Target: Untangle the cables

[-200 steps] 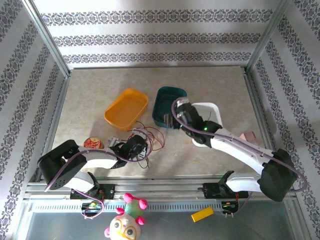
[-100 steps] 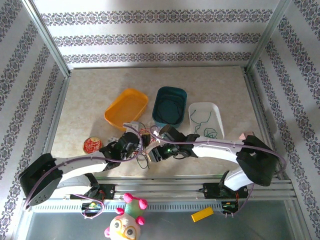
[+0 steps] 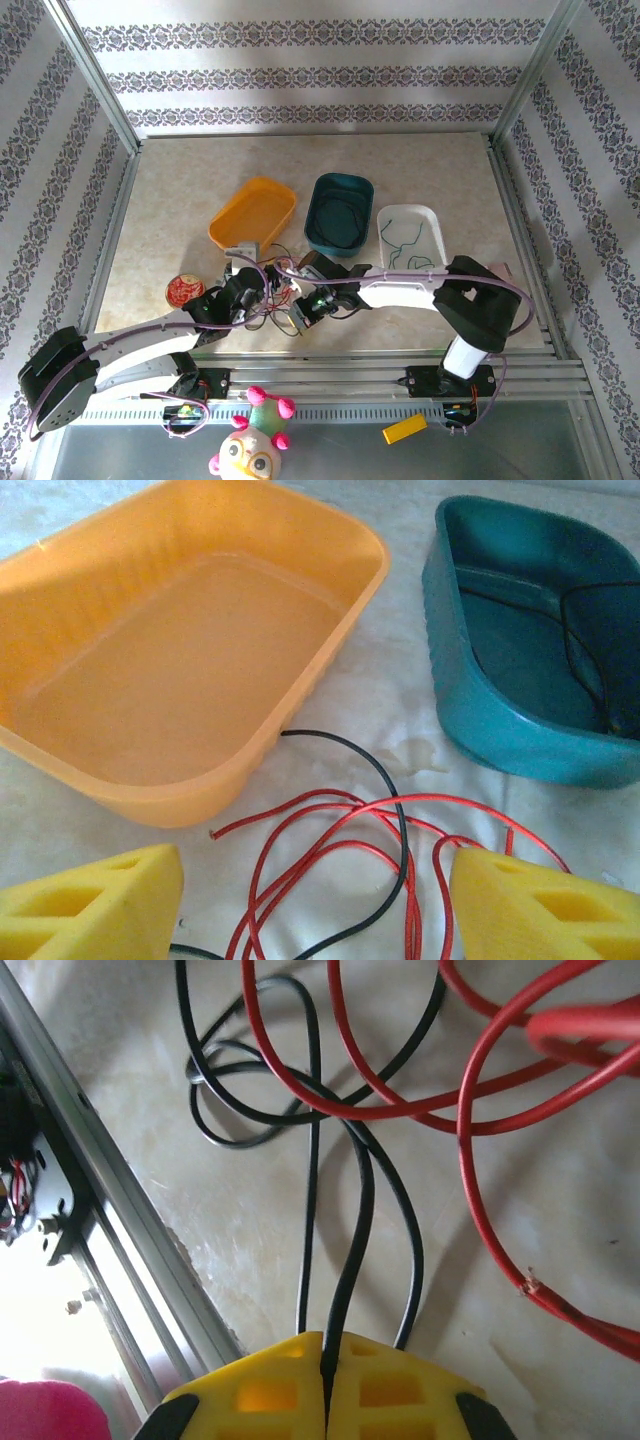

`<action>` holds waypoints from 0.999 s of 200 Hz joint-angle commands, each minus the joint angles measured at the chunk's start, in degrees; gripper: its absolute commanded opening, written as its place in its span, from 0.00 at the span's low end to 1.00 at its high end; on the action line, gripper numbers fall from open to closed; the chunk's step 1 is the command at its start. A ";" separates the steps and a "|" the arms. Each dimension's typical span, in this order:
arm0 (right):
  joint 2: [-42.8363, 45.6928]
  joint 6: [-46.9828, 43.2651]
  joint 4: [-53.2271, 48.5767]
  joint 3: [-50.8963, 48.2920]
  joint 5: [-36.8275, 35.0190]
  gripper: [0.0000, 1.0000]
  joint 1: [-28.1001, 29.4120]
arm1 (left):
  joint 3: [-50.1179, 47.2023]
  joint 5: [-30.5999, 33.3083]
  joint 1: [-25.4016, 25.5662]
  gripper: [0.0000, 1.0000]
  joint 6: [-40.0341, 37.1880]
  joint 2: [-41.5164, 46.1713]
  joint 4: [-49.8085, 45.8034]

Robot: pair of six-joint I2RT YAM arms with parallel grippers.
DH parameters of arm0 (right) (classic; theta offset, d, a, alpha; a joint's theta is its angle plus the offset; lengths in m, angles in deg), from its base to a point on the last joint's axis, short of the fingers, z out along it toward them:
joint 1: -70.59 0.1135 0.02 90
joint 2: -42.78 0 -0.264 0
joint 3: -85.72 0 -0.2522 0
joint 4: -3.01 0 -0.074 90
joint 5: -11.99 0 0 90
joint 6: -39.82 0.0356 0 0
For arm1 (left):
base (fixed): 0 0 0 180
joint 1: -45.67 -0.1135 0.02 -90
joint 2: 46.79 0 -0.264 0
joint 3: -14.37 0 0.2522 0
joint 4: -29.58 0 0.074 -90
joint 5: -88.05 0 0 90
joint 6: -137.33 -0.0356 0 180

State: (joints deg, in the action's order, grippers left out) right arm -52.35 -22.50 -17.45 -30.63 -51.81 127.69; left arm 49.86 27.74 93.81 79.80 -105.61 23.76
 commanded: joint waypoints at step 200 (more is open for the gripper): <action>52.90 -5.25 2.10 8.45 -27.93 0.00 -28.11 | 0.76 -7.06 -0.34 0.70 -1.60 -22.15 5.63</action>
State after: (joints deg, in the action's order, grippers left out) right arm 0.85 -25.34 -20.90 -26.85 -77.32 100.87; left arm 49.86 20.68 93.81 77.38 -126.49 27.94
